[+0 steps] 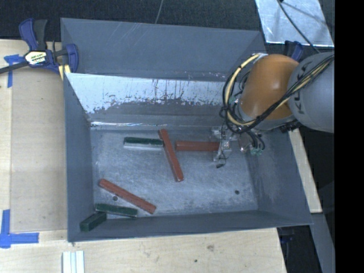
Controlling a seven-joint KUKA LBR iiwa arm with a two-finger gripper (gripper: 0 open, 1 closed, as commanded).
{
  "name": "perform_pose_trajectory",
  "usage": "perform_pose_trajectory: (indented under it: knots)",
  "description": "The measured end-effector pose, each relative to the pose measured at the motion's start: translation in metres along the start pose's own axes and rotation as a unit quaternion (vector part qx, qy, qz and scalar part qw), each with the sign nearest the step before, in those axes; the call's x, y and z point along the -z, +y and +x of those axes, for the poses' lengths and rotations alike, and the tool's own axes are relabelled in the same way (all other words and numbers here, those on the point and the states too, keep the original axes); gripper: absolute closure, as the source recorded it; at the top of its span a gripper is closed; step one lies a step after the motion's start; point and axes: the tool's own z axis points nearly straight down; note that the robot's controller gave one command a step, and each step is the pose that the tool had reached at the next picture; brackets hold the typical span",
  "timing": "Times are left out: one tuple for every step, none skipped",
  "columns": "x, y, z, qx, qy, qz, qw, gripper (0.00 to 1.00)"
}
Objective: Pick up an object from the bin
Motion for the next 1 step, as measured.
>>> perform_pose_trajectory:
  knots:
    - [0.0032, 0.0001, 0.0009, 0.0, 0.0019, 0.0, 1.0, 1.0]
